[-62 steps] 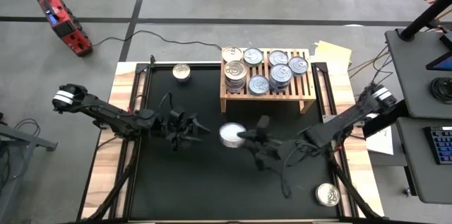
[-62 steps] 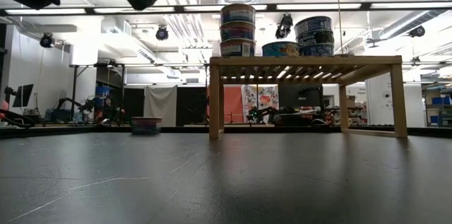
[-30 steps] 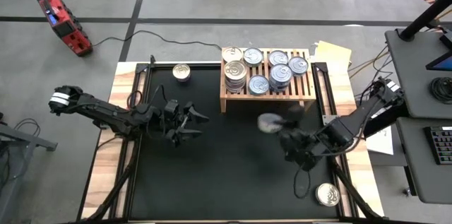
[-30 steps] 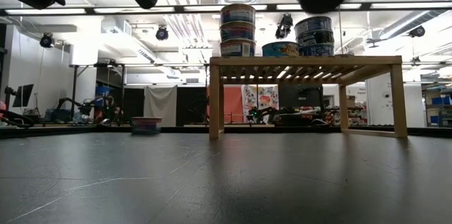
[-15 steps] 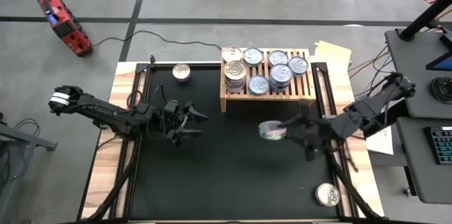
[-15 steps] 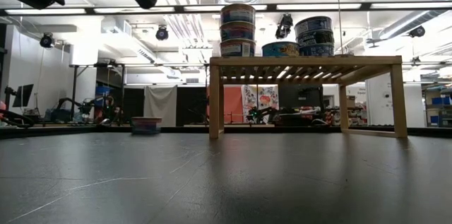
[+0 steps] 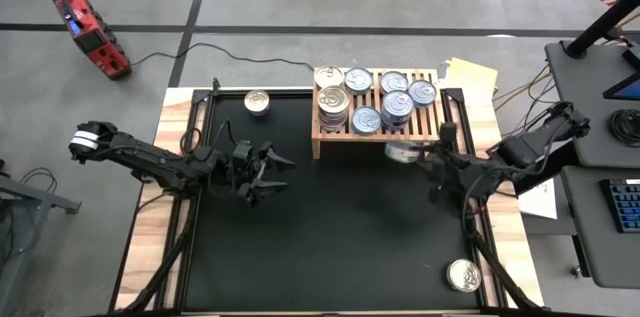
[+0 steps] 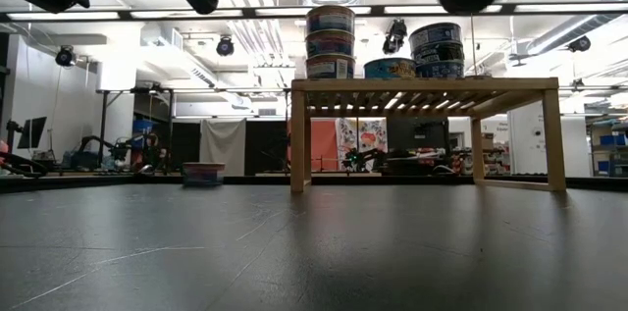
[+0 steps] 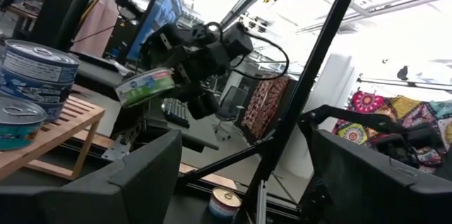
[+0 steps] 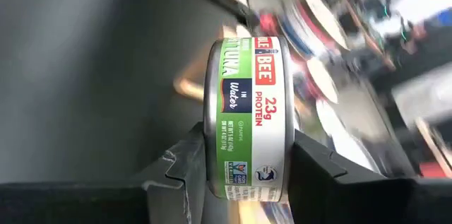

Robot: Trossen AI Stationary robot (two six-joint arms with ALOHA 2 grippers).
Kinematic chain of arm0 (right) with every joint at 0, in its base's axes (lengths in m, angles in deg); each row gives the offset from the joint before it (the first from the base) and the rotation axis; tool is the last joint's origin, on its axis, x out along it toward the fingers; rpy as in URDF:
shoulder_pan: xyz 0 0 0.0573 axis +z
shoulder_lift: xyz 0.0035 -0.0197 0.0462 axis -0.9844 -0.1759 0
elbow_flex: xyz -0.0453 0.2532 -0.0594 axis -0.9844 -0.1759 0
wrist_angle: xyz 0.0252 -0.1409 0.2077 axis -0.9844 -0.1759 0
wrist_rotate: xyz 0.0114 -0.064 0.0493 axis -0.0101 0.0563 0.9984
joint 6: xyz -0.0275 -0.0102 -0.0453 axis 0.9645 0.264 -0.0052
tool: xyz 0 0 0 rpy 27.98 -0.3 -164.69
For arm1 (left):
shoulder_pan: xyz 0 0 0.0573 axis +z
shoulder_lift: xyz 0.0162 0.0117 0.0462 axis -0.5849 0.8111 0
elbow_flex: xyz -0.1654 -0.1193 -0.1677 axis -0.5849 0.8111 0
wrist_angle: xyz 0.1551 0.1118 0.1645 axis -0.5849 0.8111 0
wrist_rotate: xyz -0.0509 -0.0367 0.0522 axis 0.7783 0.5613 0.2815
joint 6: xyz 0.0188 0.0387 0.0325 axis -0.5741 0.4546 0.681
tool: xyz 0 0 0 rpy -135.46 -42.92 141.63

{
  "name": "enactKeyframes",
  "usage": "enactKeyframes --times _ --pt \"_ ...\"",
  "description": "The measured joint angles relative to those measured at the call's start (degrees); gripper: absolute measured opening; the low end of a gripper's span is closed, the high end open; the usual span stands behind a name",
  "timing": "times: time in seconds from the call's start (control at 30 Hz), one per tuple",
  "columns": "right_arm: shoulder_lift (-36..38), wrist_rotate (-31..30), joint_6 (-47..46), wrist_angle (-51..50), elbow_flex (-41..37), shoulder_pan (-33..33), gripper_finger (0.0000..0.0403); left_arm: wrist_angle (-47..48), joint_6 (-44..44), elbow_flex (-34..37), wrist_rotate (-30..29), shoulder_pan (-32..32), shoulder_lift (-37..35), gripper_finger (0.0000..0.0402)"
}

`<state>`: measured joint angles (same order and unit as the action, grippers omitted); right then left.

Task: Stack canned seafood by type on shelf
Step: Put the green tuna can on the shelf

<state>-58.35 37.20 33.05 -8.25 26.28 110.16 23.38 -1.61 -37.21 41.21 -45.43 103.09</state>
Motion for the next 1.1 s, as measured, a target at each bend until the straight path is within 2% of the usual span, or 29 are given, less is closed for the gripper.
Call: enactKeyframes --times 0.13,0.37,0.53,0.7,1.1 --pt "-4.9 -0.4 -13.7 -18.6 5.3 0.1 0.0135 0.0 0.1 0.0 -0.5 0.2 0.0 0.0302" --pt "-15.1 -3.4 -36.6 -43.2 12.6 0.0 0.0135 0.0 1.3 0.0 -0.5 1.6 0.0 0.0302" --pt "-19.6 -3.1 -38.0 -43.0 12.7 -0.7 0.0135 0.0 1.4 0.0 -0.6 2.4 0.0 0.0302" --pt "-20.7 -2.3 -38.8 -43.4 11.0 -3.4 0.0135 0.0 1.5 0.0 -0.6 2.4 0.0 0.0302" --pt "-14.8 -1.8 -33.2 -43.4 9.7 -12.2 0.0135 0.1 1.5 0.0 -0.6 2.4 0.0 0.0302"
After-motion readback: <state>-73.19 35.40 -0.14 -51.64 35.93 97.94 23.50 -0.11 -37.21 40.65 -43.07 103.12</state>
